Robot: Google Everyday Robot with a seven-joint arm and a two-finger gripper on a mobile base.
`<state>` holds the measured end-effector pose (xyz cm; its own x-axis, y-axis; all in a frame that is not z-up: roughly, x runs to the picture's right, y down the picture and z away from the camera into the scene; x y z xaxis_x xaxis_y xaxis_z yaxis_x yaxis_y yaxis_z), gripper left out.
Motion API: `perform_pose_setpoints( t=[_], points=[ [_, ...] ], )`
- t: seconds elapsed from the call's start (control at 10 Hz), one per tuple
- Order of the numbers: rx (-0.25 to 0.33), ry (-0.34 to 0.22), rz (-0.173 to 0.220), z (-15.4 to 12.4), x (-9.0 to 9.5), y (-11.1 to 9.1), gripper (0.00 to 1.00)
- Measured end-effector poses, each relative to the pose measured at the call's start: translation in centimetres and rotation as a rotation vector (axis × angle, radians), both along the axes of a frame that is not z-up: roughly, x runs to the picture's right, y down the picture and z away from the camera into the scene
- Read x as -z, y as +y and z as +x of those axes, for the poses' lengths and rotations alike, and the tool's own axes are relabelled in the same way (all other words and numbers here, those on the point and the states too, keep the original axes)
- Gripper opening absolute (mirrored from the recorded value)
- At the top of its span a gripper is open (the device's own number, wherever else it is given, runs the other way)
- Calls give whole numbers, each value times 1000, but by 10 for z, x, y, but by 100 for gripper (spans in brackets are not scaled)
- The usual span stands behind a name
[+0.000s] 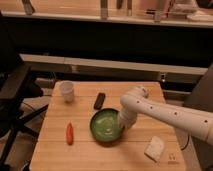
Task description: Drag the ceramic bowl in a circle
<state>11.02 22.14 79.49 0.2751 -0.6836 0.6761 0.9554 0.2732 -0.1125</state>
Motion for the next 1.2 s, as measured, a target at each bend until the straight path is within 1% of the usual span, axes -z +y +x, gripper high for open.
perform_pose_setpoints(
  t=[0.3,0.6,1.1,1.2],
  points=[
    [19,-6,3,-4,-1,-5,0],
    [45,-14,9,-17,-1,-8,0],
    [61,-16,16,-21,1,-12,0],
    [73,-18,19,-23,1,-12,0]
  ],
)
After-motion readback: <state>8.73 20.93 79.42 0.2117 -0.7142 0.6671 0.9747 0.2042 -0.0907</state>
